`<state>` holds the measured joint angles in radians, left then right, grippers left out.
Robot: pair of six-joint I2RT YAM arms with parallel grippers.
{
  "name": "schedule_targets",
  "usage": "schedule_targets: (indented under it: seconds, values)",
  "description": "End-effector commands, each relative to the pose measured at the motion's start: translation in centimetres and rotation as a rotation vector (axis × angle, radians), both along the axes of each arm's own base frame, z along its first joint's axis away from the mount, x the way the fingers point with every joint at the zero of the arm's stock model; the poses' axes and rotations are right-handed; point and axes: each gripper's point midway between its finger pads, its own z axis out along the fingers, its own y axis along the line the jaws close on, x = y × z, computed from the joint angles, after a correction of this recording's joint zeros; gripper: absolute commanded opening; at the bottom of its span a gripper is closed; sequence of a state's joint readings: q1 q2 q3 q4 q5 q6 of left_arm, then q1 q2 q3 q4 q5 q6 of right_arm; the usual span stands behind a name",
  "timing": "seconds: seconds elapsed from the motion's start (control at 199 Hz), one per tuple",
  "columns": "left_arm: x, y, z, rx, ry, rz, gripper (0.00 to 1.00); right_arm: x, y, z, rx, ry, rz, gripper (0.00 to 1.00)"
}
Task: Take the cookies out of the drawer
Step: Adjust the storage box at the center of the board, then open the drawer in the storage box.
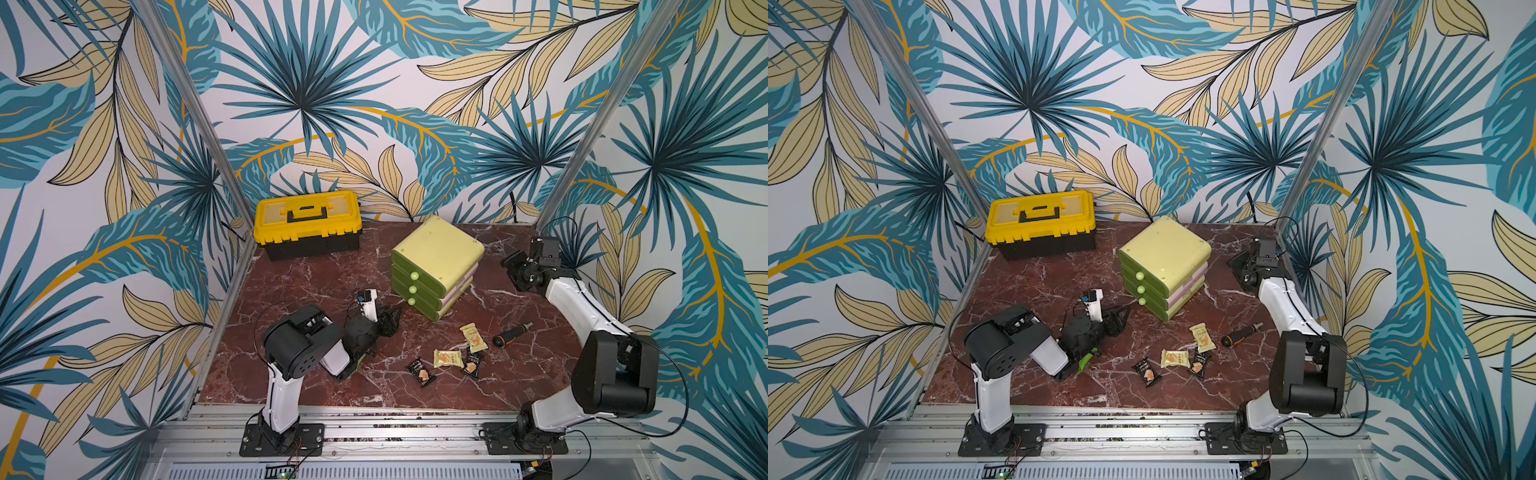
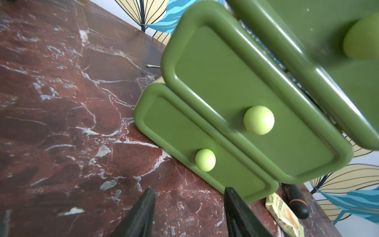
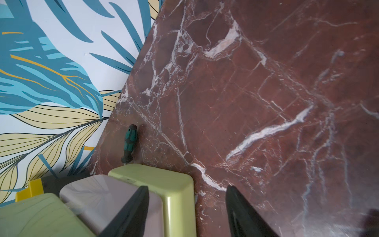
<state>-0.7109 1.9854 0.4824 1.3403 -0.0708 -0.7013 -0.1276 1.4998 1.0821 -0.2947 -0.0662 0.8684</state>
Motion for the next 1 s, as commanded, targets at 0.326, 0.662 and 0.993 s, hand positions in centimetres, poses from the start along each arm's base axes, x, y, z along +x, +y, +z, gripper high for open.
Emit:
schedule_targets:
  seconds: [0.326,0.662,0.993]
  values:
    - [1.3,-4.1,-0.6,-0.165,0.063,-0.105,0.53,-6.5,0.1,1.1,-0.022,-0.017,-0.04,0.63]
    - [2.3,-5.4,-1.5,-0.157,0.115,-0.115,0.47,-8.9,0.2,0.9,-0.026,-0.008,-0.045,0.63]
    - [2.9,-6.2,-1.9,-0.159,0.138,-0.119,0.41,-9.4,0.3,1.4,-0.031,-0.011,-0.041,0.63]
